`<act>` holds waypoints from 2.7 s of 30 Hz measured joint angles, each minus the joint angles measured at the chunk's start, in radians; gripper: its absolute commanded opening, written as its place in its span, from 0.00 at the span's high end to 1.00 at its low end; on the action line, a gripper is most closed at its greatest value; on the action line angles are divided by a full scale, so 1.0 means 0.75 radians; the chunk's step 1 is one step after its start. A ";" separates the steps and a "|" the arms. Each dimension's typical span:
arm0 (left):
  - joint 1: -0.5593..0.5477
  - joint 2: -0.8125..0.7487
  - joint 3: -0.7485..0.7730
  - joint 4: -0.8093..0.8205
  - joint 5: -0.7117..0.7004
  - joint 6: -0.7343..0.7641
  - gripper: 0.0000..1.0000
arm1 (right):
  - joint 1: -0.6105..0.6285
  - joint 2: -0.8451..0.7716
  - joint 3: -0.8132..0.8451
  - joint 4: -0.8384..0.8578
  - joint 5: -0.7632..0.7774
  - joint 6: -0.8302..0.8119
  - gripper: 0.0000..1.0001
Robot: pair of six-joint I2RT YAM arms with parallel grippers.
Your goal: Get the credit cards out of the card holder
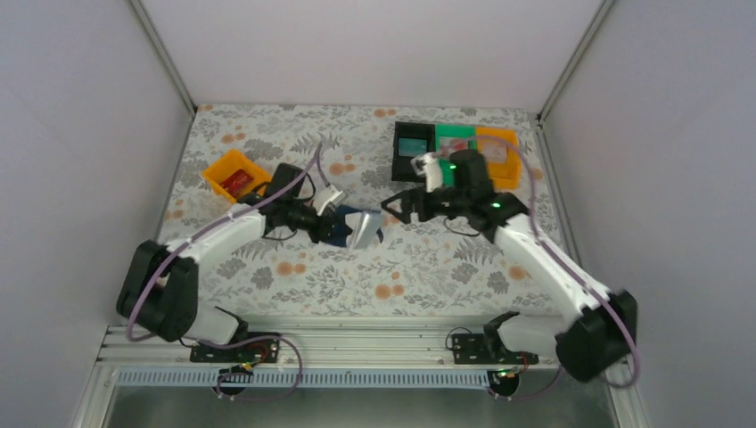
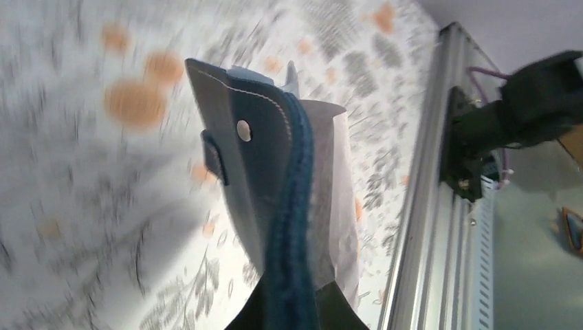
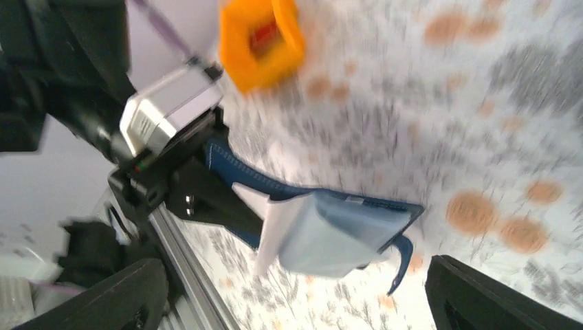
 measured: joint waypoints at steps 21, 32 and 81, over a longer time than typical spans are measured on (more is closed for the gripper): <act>-0.005 -0.431 0.774 -0.103 0.290 0.123 0.98 | -0.151 -0.342 0.756 0.045 -0.576 -0.351 0.01; 0.043 -0.421 0.706 0.048 0.132 -0.253 0.98 | 0.034 -0.342 0.572 0.030 -0.168 -0.317 0.01; -0.010 -0.454 0.583 0.204 0.288 -0.232 0.98 | 0.077 -0.169 0.619 -0.030 -0.209 -0.361 0.89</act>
